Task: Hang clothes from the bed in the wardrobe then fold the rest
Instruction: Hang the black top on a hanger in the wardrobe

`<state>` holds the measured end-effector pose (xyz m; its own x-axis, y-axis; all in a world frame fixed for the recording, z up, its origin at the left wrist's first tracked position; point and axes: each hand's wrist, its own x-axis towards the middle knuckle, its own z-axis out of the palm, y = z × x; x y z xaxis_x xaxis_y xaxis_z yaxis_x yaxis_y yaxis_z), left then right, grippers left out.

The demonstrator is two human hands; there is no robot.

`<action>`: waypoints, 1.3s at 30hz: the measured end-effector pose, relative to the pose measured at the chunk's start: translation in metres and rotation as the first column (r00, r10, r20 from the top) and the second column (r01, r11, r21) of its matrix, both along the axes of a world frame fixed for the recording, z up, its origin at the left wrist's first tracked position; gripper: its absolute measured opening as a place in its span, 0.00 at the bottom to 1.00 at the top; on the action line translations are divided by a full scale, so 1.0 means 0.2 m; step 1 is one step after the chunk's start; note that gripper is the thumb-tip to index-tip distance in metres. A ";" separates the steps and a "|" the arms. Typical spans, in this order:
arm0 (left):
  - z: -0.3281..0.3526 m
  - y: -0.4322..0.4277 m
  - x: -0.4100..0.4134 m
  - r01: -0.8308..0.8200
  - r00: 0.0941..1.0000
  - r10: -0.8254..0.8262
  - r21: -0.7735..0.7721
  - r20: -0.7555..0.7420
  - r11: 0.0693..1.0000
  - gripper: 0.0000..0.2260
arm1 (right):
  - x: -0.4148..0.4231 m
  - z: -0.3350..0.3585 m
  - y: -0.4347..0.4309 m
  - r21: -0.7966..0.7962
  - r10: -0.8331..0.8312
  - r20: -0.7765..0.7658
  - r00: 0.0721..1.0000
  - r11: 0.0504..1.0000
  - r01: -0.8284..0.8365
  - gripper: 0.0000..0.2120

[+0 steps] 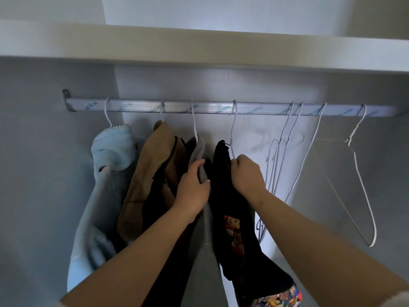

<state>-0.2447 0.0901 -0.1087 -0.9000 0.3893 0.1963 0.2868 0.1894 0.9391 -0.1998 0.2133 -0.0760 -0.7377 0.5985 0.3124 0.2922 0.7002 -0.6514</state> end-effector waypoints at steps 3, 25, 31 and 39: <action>-0.01 -0.02 0.00 -0.053 0.999 0.053 0.017 0.013 0.998 0.24 | -0.01 0.00 -0.03 -0.045 0.020 -0.013 1.000 0.999 -0.020 0.16; 0.00 -0.17 0.80 -0.140 0.948 0.089 -0.150 -0.305 0.979 0.08 | 0.79 -0.26 -0.22 -0.362 0.108 -0.141 0.984 0.920 -0.152 0.03; -0.29 -0.21 1.28 -0.008 0.998 -0.007 -0.215 -0.068 0.977 0.07 | 1.32 -0.53 -0.31 -0.507 0.028 -0.030 0.999 0.861 -0.039 0.06; -0.60 -0.24 1.84 0.276 0.920 -0.180 -0.249 0.349 0.928 0.08 | 2.07 -0.78 -0.40 -0.523 -0.168 0.225 0.960 0.810 0.265 0.08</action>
